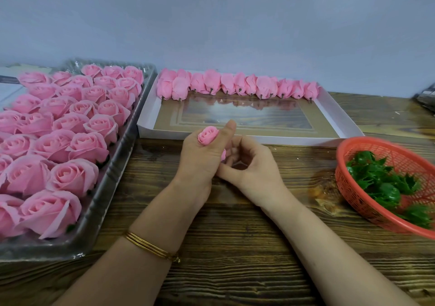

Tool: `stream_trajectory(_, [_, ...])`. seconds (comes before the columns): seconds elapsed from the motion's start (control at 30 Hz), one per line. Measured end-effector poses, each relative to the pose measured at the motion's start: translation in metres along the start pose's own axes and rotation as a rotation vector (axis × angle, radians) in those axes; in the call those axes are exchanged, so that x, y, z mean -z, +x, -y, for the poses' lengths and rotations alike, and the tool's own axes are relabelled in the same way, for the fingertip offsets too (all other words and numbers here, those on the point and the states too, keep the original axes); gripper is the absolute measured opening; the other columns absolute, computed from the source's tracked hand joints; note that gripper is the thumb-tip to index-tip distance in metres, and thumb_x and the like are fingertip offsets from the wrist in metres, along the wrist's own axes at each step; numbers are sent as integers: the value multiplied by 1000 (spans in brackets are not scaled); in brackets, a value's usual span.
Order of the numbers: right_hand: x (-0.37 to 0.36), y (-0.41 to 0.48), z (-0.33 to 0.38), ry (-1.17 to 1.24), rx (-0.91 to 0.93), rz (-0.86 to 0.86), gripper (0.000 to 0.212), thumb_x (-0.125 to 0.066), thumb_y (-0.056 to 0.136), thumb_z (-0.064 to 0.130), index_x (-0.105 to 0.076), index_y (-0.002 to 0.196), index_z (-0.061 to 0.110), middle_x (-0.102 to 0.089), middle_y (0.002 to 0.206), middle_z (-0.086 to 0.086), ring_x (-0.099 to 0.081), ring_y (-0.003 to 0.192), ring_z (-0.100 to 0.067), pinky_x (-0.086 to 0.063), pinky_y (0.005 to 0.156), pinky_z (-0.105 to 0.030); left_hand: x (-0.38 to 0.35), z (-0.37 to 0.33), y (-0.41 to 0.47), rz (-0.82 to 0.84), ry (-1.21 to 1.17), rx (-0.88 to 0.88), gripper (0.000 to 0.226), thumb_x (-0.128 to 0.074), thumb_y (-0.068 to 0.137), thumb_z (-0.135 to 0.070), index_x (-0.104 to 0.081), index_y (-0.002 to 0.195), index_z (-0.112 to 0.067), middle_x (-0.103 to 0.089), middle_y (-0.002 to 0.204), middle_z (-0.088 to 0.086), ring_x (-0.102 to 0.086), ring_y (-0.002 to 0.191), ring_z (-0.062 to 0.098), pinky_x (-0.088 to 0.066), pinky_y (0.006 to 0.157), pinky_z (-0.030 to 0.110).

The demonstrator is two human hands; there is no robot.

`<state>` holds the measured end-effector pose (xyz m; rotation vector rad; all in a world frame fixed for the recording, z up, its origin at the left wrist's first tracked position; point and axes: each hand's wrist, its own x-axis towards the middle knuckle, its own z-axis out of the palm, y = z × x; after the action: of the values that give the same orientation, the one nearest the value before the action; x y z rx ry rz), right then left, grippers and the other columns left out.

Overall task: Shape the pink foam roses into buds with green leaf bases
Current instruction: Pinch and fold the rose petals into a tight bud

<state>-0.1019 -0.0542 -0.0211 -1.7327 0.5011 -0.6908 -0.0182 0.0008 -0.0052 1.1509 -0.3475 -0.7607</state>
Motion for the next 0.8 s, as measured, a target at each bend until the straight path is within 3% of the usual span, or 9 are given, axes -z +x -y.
stream_trajectory(0.2, [2, 1, -1, 16, 23, -21, 25, -77, 74, -5, -65, 81, 16, -58, 60, 13, -49, 61, -7, -44, 61, -17, 1, -4, -4, 128, 23, 16, 21, -69, 87, -16, -58, 70, -8, -54, 70, 13, -52, 72, 27, -50, 65, 31])
stream_trajectory(0.3, [7, 1, -1, 172, -27, 45, 20, -72, 77, -7, -69, 91, 6, -60, 74, -7, -52, 73, -18, -45, 74, -28, 4, -6, -4, 214, 57, 8, 15, -67, 88, -14, -60, 83, -1, -57, 70, 10, -58, 65, 18, -54, 65, 24])
stream_trajectory(0.37, [10, 2, -1, 234, -59, 94, 19, -71, 75, -3, -70, 93, 5, -57, 81, -15, -52, 76, -20, -45, 78, -30, 5, -7, -4, 251, 85, 12, 16, -66, 88, -13, -61, 91, 1, -58, 79, 17, -59, 74, 24, -53, 75, 32])
stream_trajectory(0.43, [11, 2, 0, 263, -80, 119, 18, -69, 72, 3, -73, 88, 11, -55, 77, -14, -51, 70, -14, -45, 72, -22, 5, -9, -5, 275, 106, 12, 14, -65, 89, -11, -62, 92, 2, -57, 85, 20, -57, 82, 28, -49, 82, 41])
stream_trajectory(0.53, [12, 3, 0, 309, -93, 136, 19, -67, 70, 1, -75, 77, 17, -62, 67, -3, -55, 61, -4, -46, 64, -16, 6, -10, -5, 284, 132, -2, 9, -64, 89, -6, -65, 80, -5, -61, 74, 13, -56, 78, 28, -47, 76, 39])
stream_trajectory(0.67, [13, 3, -1, 311, -81, 143, 18, -66, 77, -5, -71, 88, 8, -64, 68, 3, -56, 63, -2, -45, 67, -16, 5, -7, -4, 267, 110, -3, 10, -61, 92, -6, -63, 83, -3, -57, 82, 21, -54, 81, 32, -43, 78, 46])
stream_trajectory(0.8, [11, 2, 0, 224, -62, 81, 19, -74, 77, -5, -70, 94, 4, -63, 77, -7, -57, 75, -17, -48, 79, -28, 6, -4, -1, 261, 68, 2, 15, -62, 92, -11, -65, 97, 3, -61, 81, 18, -64, 72, 20, -57, 71, 27])
